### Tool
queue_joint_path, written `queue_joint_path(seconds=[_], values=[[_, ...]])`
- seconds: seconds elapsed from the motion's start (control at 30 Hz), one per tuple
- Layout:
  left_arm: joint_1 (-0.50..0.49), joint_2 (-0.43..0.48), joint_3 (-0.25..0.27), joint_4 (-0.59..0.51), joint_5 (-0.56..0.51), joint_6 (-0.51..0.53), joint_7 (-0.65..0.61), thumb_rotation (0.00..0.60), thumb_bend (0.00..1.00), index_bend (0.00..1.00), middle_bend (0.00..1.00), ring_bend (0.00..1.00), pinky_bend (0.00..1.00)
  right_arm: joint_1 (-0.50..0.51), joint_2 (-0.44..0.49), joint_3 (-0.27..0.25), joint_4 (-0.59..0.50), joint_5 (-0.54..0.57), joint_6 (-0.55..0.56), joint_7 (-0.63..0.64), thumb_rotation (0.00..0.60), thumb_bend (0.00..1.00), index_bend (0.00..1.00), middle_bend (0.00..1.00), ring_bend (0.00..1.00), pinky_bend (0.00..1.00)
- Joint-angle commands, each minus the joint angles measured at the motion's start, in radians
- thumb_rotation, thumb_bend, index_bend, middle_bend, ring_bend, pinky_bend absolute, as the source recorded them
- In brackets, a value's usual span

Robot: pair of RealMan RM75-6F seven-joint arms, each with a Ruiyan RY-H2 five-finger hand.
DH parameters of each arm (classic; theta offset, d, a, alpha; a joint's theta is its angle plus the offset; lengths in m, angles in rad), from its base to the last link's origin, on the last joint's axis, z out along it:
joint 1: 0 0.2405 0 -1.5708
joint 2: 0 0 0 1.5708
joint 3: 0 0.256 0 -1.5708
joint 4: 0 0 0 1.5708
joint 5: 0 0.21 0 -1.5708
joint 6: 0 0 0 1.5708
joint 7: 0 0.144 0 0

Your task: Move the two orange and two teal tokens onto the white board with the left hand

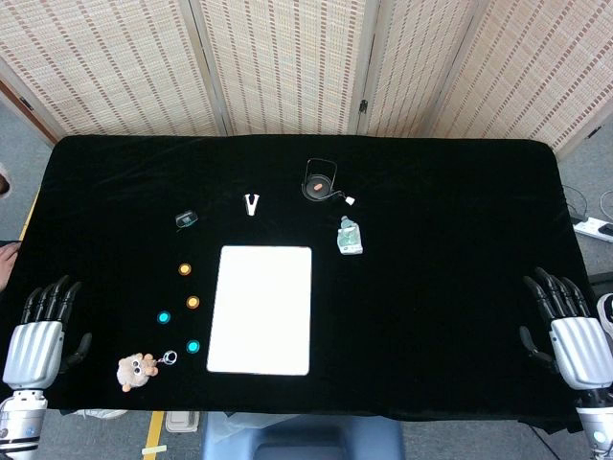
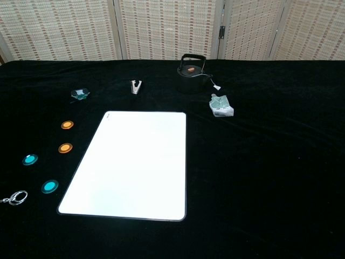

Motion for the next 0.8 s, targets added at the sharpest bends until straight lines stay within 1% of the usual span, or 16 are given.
queue_joint_path(seconds=[0.03,0.33,0.53,0.63,0.7,0.8], values=[[-0.001,-0.001,-0.001,0.0,0.0,-0.001,0.001,0.6,0.42,0.07,0.0,0.0,0.0,0.0,0.0,0.001,0.0,0.001,0.0,0.0,0.6,0.51,0.0,0.0,0.03,0.0],[-0.004,-0.003,-0.001,0.005,0.003,-0.004,-0.002,0.6,0.42,0.07,0.0,0.0,0.0,0.0,0.002,0.001,-0.002,-0.002,0.003,0.001,0.6,0.51,0.0,0.0,0.03,0.0],[-0.029,-0.003,-0.012,0.023,0.018,-0.023,-0.014,0.6,0.42,0.09,0.0,0.0,0.0,-0.005,0.006,0.001,-0.004,-0.003,0.011,0.001,0.6,0.51,0.0,0.0,0.03,0.0],[-0.057,-0.006,-0.026,0.038,0.027,-0.046,-0.04,0.6,0.42,0.13,0.0,0.0,0.0,-0.008,0.007,0.0,-0.005,-0.004,0.016,0.001,0.6,0.51,0.0,0.0,0.03,0.0],[-0.085,-0.013,-0.038,0.057,0.04,-0.067,-0.061,0.6,0.42,0.19,0.0,0.0,0.0,-0.01,0.007,-0.001,-0.006,-0.005,0.018,0.001,0.6,0.51,0.0,0.0,0.03,0.0],[-0.135,-0.022,-0.054,0.089,0.051,-0.119,-0.094,0.6,0.42,0.26,0.02,0.0,0.0,-0.012,0.007,-0.001,-0.006,-0.006,0.02,0.0,0.6,0.51,0.0,0.0,0.03,0.0]])
